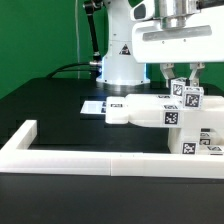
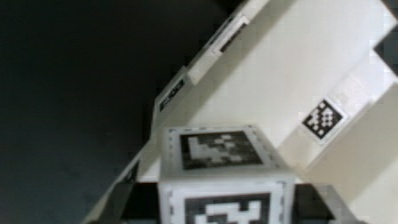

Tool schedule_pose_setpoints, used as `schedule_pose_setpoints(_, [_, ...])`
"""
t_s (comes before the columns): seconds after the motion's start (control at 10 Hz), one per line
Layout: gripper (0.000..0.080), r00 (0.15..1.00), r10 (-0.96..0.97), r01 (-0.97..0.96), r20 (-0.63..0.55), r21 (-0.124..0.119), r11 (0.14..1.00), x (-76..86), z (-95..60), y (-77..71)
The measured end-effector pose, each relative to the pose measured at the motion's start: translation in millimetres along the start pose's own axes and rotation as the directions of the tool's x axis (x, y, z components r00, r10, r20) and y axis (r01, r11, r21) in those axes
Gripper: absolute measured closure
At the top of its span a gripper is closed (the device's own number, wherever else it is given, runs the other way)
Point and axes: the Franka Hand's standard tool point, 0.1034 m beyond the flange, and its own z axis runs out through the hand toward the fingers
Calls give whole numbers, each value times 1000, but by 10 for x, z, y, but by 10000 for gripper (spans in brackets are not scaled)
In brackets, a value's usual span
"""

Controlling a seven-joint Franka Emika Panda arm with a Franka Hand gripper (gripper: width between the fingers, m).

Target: Assemble chair

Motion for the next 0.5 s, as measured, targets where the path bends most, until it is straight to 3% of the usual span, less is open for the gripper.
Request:
schedule_pose_setpoints(0.2, [511, 983, 183, -183, 0, 15, 983, 12, -1, -8])
schedule_pose_setpoints(0.5, [511, 912, 411, -411, 6, 15, 911, 10, 3, -6])
